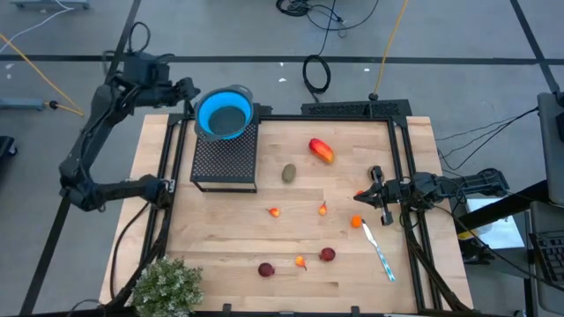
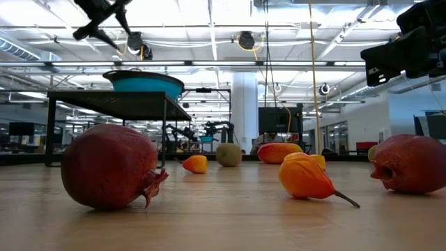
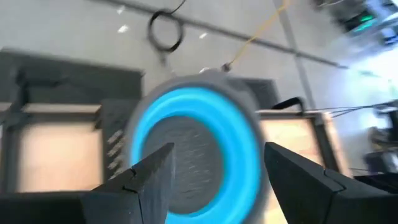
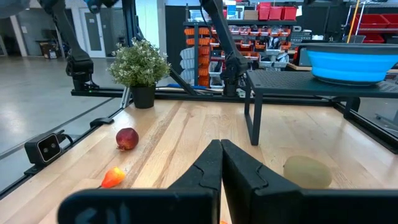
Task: Pick & Place Fruit
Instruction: Put the mango into the blue strainer bowl on the shelf
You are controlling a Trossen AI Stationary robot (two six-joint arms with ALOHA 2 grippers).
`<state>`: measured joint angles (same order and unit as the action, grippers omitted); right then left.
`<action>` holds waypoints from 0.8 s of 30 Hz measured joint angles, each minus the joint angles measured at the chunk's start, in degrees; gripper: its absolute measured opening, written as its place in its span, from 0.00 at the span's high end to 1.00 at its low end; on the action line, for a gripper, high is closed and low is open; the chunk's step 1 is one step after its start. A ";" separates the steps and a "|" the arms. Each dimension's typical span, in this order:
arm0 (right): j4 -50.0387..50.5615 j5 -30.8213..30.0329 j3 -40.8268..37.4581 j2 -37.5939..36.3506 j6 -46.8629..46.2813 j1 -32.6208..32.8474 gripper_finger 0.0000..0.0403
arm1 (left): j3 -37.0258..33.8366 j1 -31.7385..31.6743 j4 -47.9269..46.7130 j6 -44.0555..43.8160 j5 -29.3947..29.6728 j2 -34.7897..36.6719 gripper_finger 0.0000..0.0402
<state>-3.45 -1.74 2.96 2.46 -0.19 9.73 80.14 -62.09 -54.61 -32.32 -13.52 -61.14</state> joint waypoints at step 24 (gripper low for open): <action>-4.02 0.29 -0.01 0.00 -8.04 0.01 1.00 | 0.00 24.28 15.58 -1.18 2.82 5.68 0.92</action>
<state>-7.47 -1.45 2.95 2.46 -8.23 9.74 80.14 -37.81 -39.03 -33.50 -10.70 -55.45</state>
